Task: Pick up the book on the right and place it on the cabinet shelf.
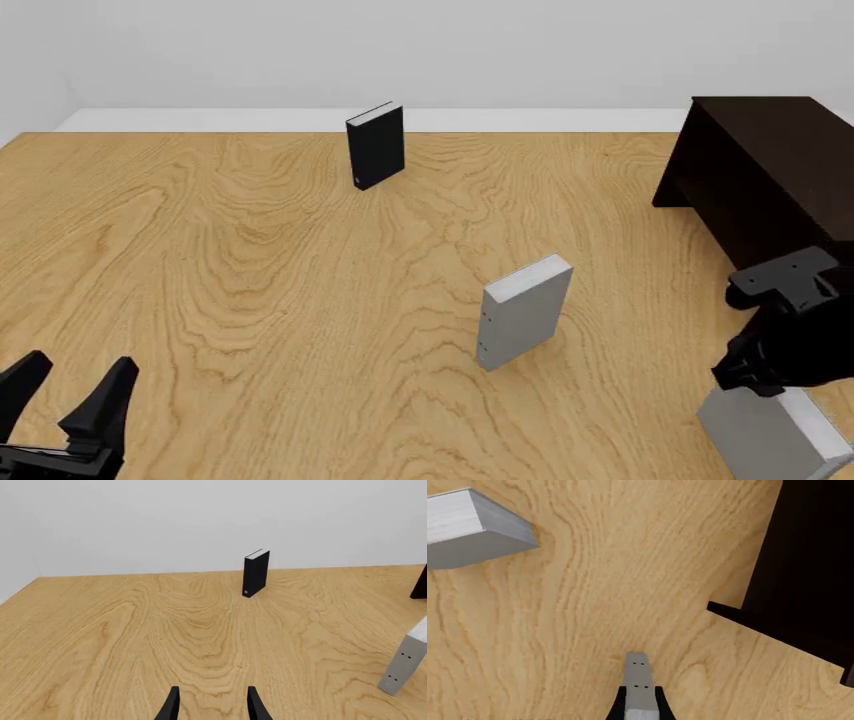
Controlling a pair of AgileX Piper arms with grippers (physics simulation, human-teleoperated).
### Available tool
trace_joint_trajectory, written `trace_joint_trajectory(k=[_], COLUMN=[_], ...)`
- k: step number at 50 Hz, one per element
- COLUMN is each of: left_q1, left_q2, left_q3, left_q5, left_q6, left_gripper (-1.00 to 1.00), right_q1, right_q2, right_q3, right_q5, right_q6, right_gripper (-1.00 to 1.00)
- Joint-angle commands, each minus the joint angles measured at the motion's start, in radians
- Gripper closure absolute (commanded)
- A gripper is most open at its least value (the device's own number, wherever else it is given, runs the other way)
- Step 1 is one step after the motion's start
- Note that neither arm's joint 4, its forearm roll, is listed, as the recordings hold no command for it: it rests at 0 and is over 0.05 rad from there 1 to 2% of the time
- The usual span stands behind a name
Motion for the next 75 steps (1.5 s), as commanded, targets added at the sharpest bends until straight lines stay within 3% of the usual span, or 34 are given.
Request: trace_joint_trajectory(k=[1, 29, 31, 41, 51, 54, 67, 75], left_q1=[-0.002, -0.009, -0.01, -0.014, -0.016, -0.017, -0.021, -0.02], left_q2=[0.005, -0.005, -0.004, 0.006, 0.005, 0.007, 0.013, 0.017], left_q3=[0.0, 0.0, 0.0, 0.0, 0.0, 0.0, 0.0, 0.0], left_q5=[-0.004, 0.005, 0.005, -0.002, -0.001, -0.003, -0.009, -0.012], left_q6=[0.002, -0.001, -0.001, -0.003, 0.0, 0.001, 0.0, 0.002], left_gripper=[-1.0, -1.0, -1.0, -1.0, -1.0, -1.0, -1.0, -1.0], right_q1=[-0.007, 0.056, 0.098, 0.165, 0.25, 0.241, 0.329, 0.328], right_q2=[-0.004, -0.074, -0.087, -0.109, -0.118, -0.119, -0.137, -0.153], right_q3=[0.01, -0.096, -0.121, -0.211, -0.284, -0.284, -0.305, -0.3], right_q5=[0.0, 0.121, 0.139, 0.19, 0.167, 0.151, 0.059, -0.04], right_q6=[0.023, 0.076, 0.114, 0.123, 0.126, 0.09, 0.055, -0.024], right_gripper=[1.0, 1.0, 1.0, 1.0, 1.0, 1.0, 1.0, 1.0])
